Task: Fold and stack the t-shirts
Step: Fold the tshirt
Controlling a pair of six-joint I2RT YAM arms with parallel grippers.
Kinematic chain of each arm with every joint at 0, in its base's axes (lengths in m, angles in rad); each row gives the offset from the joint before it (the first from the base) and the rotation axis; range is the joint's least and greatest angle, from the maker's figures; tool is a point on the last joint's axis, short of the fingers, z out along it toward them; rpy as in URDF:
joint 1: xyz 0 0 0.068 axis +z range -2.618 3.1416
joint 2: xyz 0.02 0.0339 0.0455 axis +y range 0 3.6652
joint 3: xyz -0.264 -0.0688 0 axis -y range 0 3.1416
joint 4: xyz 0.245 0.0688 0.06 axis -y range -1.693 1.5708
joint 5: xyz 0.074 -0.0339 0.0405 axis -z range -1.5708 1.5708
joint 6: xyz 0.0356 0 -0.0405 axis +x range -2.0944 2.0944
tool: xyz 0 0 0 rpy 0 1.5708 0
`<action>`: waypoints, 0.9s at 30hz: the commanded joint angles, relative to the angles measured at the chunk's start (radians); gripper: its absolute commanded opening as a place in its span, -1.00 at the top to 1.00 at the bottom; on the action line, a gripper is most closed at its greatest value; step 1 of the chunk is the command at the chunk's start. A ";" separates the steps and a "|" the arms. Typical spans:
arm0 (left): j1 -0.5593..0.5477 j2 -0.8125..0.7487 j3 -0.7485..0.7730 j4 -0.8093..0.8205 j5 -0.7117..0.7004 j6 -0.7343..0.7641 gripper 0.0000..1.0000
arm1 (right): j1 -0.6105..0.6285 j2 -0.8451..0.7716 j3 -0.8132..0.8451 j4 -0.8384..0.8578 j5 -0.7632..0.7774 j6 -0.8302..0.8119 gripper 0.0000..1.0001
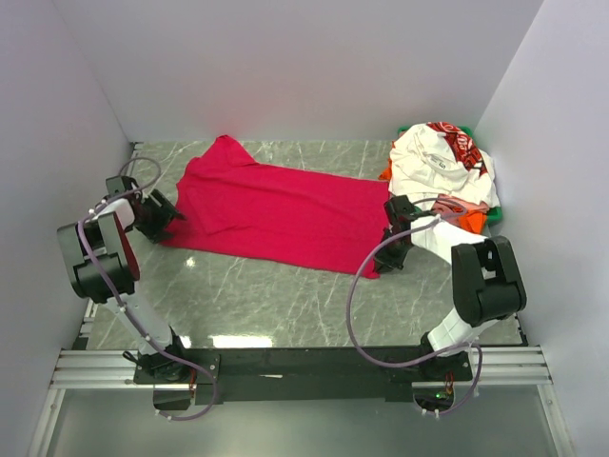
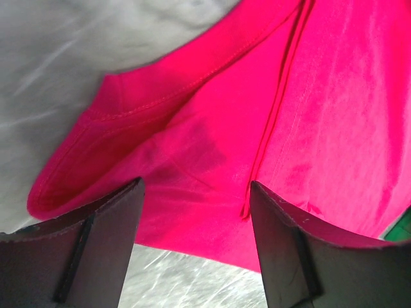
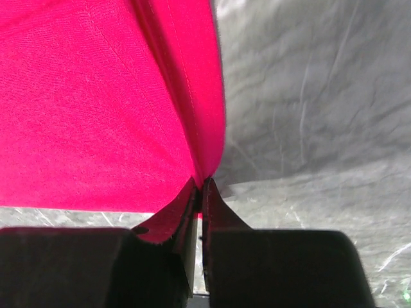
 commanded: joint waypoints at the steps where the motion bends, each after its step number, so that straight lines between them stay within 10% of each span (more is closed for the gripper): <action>1: 0.049 -0.026 -0.079 -0.042 -0.136 0.007 -0.49 | 0.046 -0.028 -0.059 -0.029 0.032 0.023 0.97; 17: 0.104 -0.308 -0.301 -0.022 -0.262 -0.034 -0.53 | 0.231 -0.248 -0.261 -0.038 0.051 0.175 0.99; 21: 0.080 -0.414 -0.304 -0.050 -0.330 -0.007 -0.52 | 0.233 -0.285 -0.244 -0.064 0.048 0.135 0.25; 27: -0.118 -0.538 -0.287 -0.102 -0.440 0.025 -0.47 | 0.230 -0.293 -0.111 -0.122 0.066 0.069 -0.08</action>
